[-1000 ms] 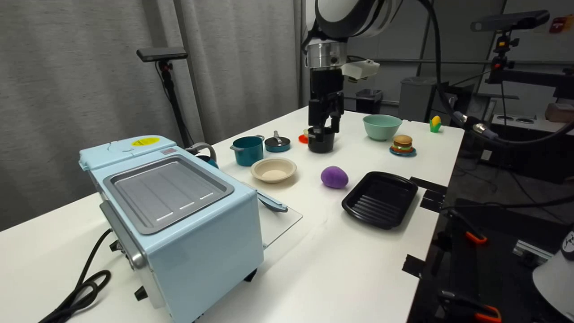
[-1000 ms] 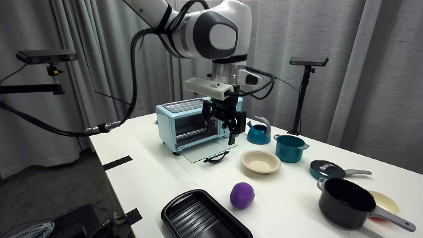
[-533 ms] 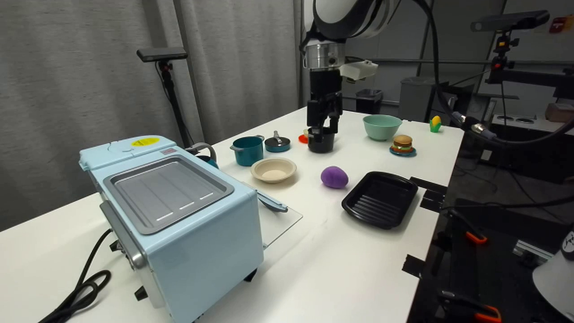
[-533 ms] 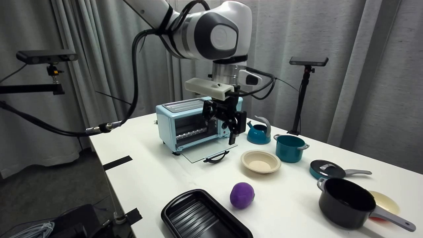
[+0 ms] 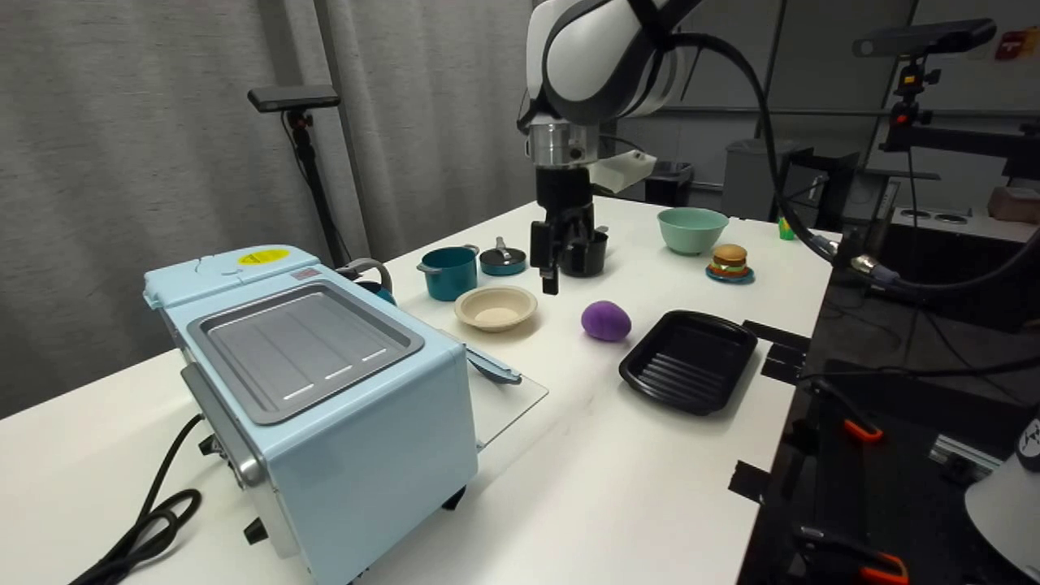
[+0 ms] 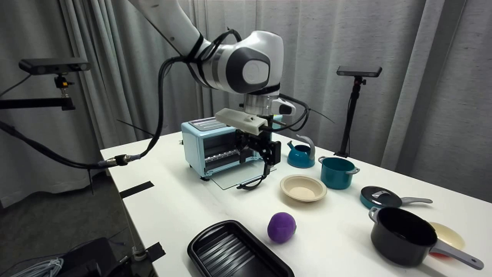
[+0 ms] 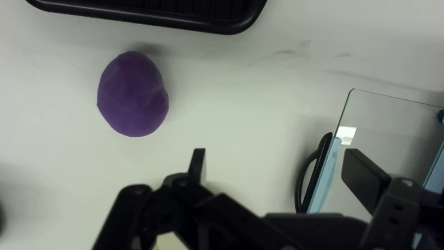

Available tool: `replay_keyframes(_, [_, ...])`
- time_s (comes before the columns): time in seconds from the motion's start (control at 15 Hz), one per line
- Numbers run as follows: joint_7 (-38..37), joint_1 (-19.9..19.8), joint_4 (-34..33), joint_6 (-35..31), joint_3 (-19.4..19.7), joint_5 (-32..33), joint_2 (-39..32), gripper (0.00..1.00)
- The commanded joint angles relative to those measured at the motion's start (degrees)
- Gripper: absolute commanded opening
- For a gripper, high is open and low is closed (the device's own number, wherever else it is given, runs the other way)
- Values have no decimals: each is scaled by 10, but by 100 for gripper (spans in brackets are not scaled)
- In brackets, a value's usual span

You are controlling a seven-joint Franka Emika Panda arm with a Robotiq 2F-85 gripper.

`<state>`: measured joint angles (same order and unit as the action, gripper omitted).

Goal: Close the toaster oven door

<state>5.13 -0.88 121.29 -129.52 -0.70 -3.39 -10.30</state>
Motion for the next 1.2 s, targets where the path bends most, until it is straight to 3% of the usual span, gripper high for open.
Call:
replay_keyframes(0.0, [-16,5,-22,-49,-3,-4,-53,100])
replay_keyframes(0.6, [-50,17,-60,-151,-1,10,-164,100])
replay_keyframes(1.13, [-97,33,-137,-152,14,31,-242,100])
